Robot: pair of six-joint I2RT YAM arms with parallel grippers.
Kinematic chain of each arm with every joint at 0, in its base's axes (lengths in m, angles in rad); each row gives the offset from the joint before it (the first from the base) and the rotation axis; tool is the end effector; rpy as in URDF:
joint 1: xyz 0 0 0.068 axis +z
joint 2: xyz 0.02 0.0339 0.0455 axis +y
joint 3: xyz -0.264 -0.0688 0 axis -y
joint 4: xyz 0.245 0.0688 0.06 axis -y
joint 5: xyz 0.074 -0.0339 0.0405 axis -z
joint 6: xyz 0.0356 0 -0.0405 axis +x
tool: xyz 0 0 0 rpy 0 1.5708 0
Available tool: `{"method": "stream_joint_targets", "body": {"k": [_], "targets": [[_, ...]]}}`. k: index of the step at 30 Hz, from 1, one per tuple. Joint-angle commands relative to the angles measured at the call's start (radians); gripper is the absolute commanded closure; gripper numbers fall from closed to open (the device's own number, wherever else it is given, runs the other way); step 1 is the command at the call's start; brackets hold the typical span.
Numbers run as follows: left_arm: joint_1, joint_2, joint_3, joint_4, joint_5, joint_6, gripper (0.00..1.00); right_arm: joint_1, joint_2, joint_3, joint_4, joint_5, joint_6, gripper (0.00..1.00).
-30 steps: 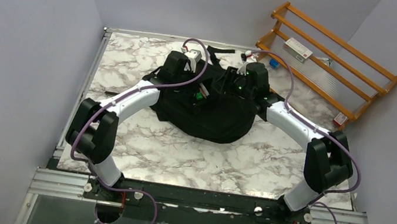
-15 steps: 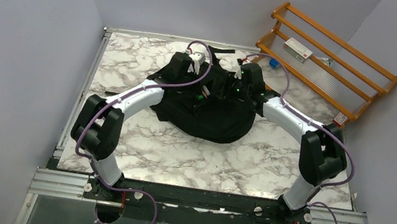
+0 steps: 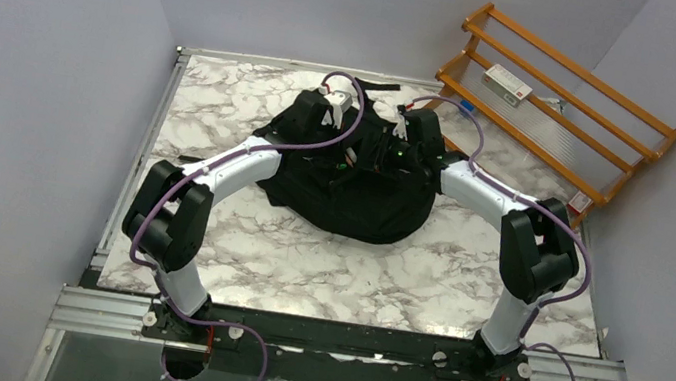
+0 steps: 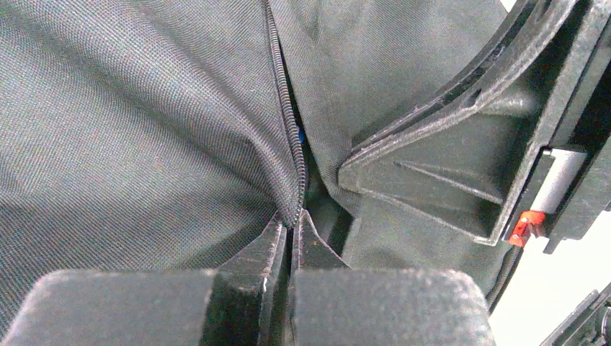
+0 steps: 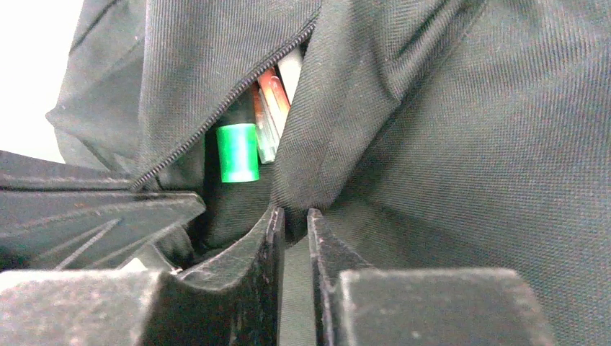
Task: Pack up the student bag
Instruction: Zip the student bag at the center of the board.
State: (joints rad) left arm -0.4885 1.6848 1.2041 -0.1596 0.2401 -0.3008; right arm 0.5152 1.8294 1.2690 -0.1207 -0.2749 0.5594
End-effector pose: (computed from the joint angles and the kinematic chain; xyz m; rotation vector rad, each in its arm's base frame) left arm 0.3334 -0.1868 0.2508 0.3506 2.2535 -0.6929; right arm 0.3529 0.2109 0.2212 -0.1039 2.3730 0.8599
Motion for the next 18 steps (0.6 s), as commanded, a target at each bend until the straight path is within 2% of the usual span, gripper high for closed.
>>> {"method": "stream_joint_targets", "body": {"k": [1, 5, 18], "targets": [[-0.027, 0.016, 0.012, 0.039, 0.054, 0.003, 1.0, 0.001, -0.013, -0.002, -0.003, -0.031, 0.038, 0.87], [-0.034, 0.021, 0.012, 0.039, 0.056, 0.005, 1.0, -0.001, -0.039, -0.014, 0.012, -0.003, 0.054, 0.99], [-0.039, 0.038, -0.023, 0.054, 0.06, 0.0, 1.0, -0.01, -0.173, -0.116, 0.092, 0.124, 0.098, 1.0]]}}
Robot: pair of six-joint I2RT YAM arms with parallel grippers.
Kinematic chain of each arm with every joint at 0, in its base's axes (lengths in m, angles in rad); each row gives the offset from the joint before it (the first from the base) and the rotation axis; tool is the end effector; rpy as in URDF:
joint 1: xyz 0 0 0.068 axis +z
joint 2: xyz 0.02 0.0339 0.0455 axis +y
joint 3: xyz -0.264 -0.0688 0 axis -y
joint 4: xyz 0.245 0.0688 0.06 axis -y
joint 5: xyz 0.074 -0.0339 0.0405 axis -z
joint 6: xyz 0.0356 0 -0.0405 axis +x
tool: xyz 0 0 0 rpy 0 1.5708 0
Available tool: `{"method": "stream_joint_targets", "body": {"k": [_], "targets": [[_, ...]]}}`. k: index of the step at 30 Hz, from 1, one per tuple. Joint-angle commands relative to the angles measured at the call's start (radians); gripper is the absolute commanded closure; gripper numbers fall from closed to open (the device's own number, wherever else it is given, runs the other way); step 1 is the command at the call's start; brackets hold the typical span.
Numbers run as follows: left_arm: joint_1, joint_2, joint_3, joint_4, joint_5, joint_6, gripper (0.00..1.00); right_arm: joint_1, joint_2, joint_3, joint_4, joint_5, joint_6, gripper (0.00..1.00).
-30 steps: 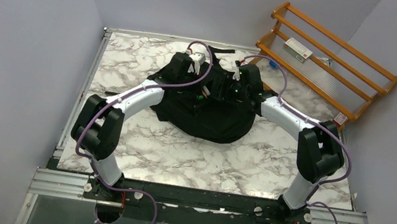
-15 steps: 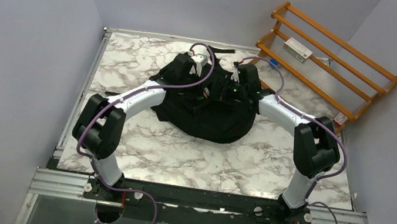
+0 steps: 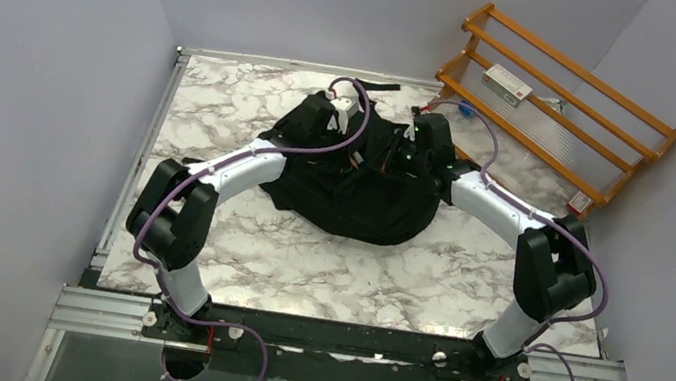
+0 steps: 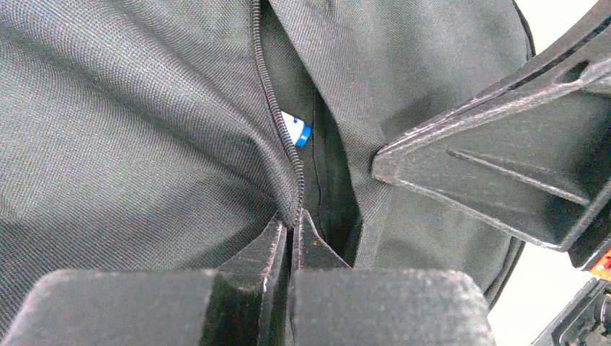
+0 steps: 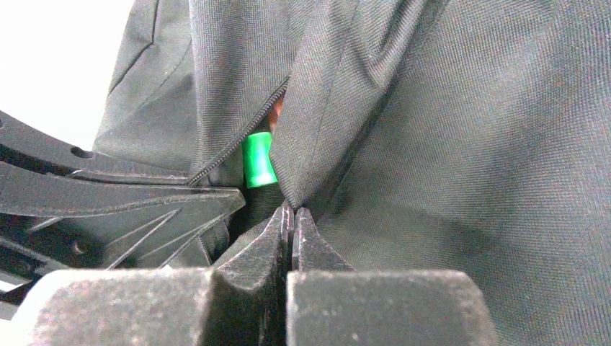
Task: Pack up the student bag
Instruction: Zip the student bag at the center of the board.
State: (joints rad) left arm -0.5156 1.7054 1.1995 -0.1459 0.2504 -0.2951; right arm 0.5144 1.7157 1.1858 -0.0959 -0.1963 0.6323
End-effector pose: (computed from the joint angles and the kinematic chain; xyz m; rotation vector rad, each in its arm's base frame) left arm 0.3307 -0.1975 0.2431 0.3941 2.2625 -0.7124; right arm 0.3345 0.1970 0.2389 0.0201 2.3170 0.8330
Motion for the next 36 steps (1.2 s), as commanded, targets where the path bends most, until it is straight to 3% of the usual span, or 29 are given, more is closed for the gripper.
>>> {"method": "stream_joint_targets", "body": {"k": [1, 11, 16, 32, 36], "targets": [[-0.011, 0.021, -0.018, 0.043, 0.059, -0.009, 0.98, -0.011, -0.058, -0.036, 0.071, 0.043, 0.025, 0.99], [-0.023, 0.03, 0.025, 0.076, 0.172, -0.035, 0.69, -0.016, -0.068, -0.045, 0.074, 0.045, 0.015, 0.99], [-0.023, 0.019, 0.031, 0.081, 0.185, -0.033, 0.59, -0.019, -0.104, -0.066, 0.078, 0.077, -0.007, 0.99], [0.002, -0.019, -0.029, 0.18, 0.245, -0.057, 0.53, -0.022, -0.18, -0.148, 0.159, -0.014, -0.101, 0.99], [0.06, -0.067, -0.047, 0.181, 0.198, -0.073, 0.53, -0.022, -0.209, -0.154, 0.151, 0.035, -0.119, 0.91]]}}
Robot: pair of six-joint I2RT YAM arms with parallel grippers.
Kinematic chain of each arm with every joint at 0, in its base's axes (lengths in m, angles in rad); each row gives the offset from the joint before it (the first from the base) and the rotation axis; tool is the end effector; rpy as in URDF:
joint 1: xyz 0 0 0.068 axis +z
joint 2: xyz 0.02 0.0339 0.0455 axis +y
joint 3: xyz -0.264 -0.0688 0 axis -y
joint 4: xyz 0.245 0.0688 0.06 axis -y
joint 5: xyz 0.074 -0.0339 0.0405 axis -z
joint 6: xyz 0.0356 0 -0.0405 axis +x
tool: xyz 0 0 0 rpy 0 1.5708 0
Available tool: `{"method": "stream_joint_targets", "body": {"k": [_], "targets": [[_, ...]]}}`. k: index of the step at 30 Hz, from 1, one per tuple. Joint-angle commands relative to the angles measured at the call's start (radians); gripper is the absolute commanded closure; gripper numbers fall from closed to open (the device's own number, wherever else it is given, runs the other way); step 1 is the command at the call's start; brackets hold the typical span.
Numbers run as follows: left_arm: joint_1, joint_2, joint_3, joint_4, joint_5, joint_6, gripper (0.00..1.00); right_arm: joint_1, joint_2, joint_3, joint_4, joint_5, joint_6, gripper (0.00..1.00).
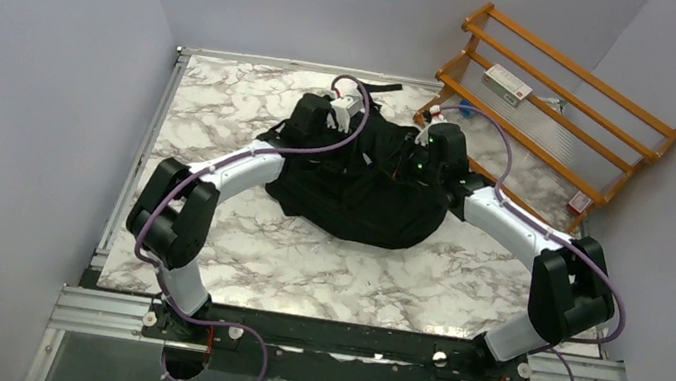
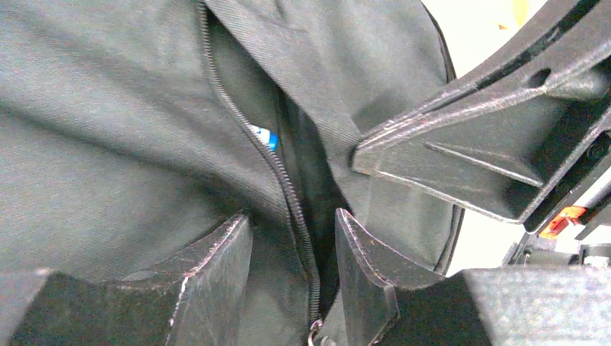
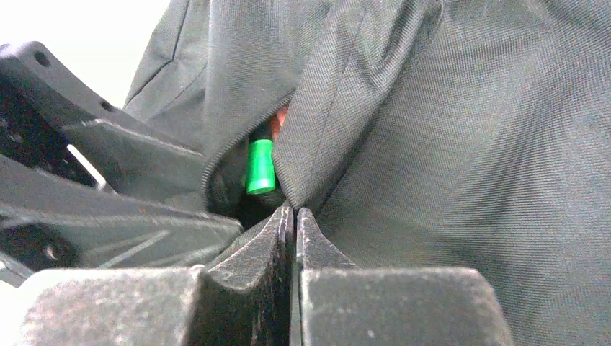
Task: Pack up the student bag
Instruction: Zip the student bag at the center of the board.
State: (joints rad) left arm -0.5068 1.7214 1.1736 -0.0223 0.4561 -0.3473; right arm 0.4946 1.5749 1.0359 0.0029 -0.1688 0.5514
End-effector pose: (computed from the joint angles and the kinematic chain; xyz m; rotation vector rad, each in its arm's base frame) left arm 0.3327 -0.2026 0.2409 0.4579 2.1917 -0.9722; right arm 0.3104 0.1742 0.2475 -0.0434 2.2029 0.7868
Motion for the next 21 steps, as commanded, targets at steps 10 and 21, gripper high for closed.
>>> {"method": "stream_joint_targets", "body": {"k": [10, 21], "targets": [[0.162, -0.18, -0.155, 0.093, -0.03, -0.033, 0.51, -0.002, -0.112, 0.018, -0.001, 0.052, -0.127, 0.71], [0.171, -0.225, -0.29, 0.094, -0.106, -0.016, 0.51, -0.001, -0.025, 0.164, -0.114, -0.196, -0.241, 0.71]]}}
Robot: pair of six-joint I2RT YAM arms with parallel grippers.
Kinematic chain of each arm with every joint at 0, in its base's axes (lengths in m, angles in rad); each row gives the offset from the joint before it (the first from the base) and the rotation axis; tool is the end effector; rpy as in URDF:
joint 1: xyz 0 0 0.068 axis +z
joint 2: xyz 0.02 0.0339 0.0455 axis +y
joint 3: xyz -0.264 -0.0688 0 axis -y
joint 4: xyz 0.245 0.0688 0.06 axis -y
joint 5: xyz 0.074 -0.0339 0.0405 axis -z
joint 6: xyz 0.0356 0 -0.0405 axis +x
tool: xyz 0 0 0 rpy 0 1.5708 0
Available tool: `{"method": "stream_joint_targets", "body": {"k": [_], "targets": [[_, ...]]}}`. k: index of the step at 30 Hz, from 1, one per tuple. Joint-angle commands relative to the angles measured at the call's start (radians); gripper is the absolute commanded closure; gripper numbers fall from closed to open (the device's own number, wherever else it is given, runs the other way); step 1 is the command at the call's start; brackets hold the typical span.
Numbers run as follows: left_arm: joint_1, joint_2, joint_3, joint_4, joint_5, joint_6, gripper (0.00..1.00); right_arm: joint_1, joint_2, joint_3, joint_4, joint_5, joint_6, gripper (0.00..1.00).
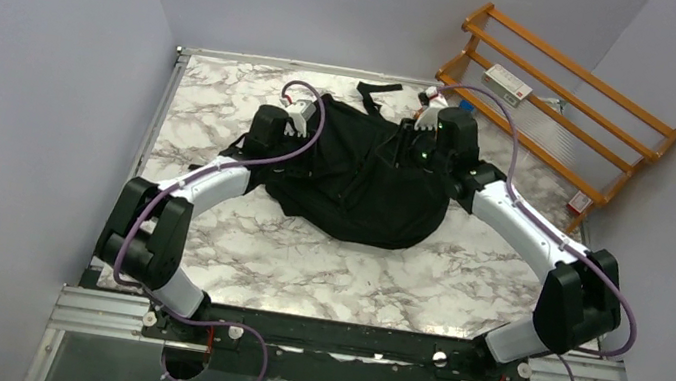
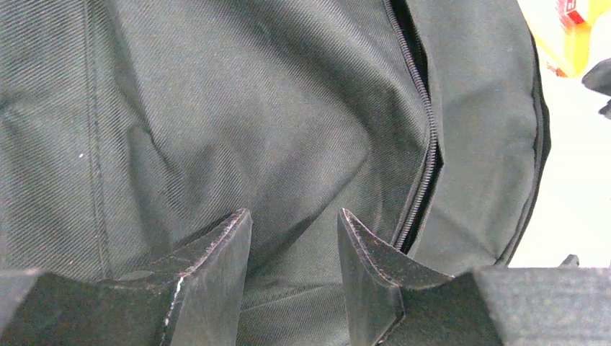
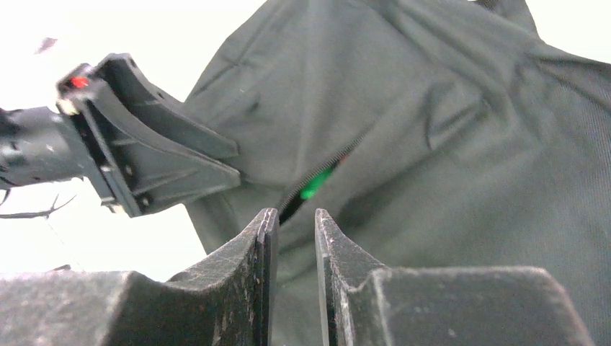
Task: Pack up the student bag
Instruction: Zip the student bag at the center of the board.
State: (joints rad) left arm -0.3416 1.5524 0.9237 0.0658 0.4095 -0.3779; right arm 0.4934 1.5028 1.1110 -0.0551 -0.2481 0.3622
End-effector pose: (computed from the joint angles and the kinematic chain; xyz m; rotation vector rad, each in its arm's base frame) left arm 0.3145 -0.1268 0.2250 0.2110 2.1937 -0.8506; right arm 0.3035 0.1731 0.2919 -0.3004 2.0726 0.7823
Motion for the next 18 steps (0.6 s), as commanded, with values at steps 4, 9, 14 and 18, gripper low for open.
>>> {"method": "stream_joint_targets", "body": {"k": [4, 9, 14, 18], "targets": [[0.014, -0.081, -0.093, -0.006, -0.096, 0.019, 0.51, 0.003, 0.092, 0.131, -0.054, -0.181, -0.044, 0.71], [0.027, -0.107, -0.148, -0.03, -0.157, 0.02, 0.51, 0.027, 0.147, 0.198, -0.116, -0.21, -0.088, 0.71], [0.039, -0.092, -0.159, -0.064, -0.225, 0.008, 0.51, 0.095, 0.156, 0.223, -0.22, -0.134, -0.185, 0.7], [0.043, -0.066, -0.161, -0.093, -0.247, -0.009, 0.51, 0.154, 0.127, 0.171, -0.239, -0.051, -0.194, 0.65]]}}
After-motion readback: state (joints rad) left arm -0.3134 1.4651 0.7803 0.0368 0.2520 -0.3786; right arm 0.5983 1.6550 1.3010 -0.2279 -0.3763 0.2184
